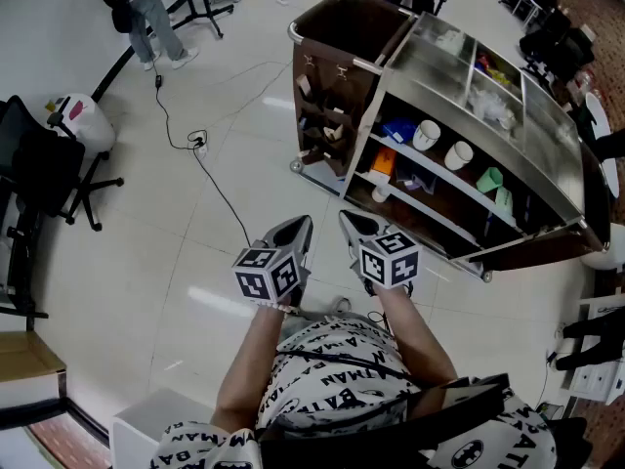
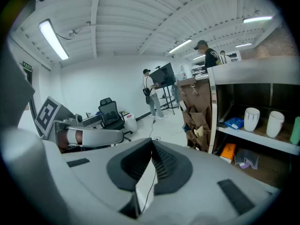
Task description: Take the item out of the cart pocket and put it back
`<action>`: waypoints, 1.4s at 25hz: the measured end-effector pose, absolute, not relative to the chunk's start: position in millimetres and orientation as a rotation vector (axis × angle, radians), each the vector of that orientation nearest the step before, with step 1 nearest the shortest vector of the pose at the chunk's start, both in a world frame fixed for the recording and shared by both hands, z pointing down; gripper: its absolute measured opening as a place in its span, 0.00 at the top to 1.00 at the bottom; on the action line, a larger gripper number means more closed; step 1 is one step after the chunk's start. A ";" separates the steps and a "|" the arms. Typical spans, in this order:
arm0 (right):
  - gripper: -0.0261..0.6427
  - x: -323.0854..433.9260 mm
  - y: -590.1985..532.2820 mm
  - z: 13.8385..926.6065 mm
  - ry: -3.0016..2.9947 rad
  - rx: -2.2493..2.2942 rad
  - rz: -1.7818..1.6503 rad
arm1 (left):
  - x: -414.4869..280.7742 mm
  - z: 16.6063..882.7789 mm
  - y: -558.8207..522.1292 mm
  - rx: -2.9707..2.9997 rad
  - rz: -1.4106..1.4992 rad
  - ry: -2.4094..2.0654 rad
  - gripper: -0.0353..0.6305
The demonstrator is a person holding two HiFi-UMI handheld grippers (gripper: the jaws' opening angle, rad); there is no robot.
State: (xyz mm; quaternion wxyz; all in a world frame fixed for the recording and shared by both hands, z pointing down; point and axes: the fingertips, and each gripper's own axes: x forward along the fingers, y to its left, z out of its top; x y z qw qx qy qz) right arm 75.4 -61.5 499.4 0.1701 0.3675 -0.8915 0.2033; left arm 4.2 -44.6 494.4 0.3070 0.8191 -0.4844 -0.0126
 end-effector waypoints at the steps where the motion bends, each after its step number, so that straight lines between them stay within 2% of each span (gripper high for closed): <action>1: 0.95 75.4 -61.7 499.6 -2.531 1.044 0.577 | 3.5 494.6 -44.7 2.166 -0.031 -1.284 0.95; 35: 0.93 63.3 -60.8 506.9 -2.502 1.113 0.578 | -11.0 503.6 -41.7 2.179 -0.019 -1.239 0.95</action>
